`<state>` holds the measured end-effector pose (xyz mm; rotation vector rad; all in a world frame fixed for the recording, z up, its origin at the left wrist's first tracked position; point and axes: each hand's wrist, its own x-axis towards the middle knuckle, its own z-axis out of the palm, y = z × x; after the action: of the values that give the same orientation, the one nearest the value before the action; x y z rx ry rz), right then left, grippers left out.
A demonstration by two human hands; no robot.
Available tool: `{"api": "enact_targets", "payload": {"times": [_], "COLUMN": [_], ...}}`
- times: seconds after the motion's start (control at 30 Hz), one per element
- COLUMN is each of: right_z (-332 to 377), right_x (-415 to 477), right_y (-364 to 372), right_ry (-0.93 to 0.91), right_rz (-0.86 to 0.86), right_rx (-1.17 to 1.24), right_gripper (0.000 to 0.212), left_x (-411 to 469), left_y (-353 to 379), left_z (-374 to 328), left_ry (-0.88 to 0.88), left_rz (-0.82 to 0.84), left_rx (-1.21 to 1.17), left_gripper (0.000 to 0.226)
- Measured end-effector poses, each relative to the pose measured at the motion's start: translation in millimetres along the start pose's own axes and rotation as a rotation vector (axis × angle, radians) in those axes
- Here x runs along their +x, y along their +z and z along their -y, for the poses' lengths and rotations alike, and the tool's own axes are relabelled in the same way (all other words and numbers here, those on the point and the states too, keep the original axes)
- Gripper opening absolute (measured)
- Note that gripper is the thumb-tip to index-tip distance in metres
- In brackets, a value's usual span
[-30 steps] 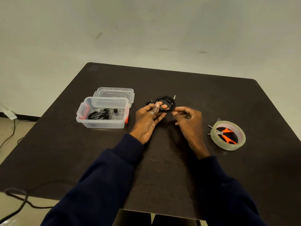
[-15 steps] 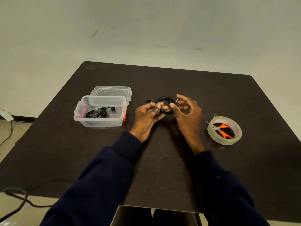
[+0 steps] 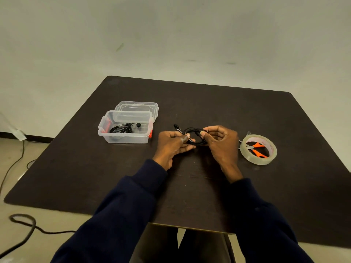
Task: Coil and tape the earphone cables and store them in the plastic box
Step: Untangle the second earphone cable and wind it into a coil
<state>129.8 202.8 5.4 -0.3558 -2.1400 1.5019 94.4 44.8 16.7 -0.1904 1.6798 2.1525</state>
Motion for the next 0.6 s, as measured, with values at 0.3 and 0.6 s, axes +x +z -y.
{"api": "enact_targets", "payload": {"times": [0.3, 0.6], "right_z": [4.0, -4.8], "right_x": [-27.8, -39.8], "right_y": [-2.0, 5.9], "right_ry": [-0.102, -0.132], "right_rz": [0.151, 0.112], "right_rx": [-0.318, -0.349], "right_gripper": [0.015, 0.021], "left_x": [-20.2, -27.6], "left_y": [-11.2, -26.4], "left_z": [-7.5, -5.5], "left_ry": [-0.113, 0.192], "left_rz": [0.016, -0.176], "left_rx": [0.587, 1.081], "left_gripper": [0.032, 0.043]}}
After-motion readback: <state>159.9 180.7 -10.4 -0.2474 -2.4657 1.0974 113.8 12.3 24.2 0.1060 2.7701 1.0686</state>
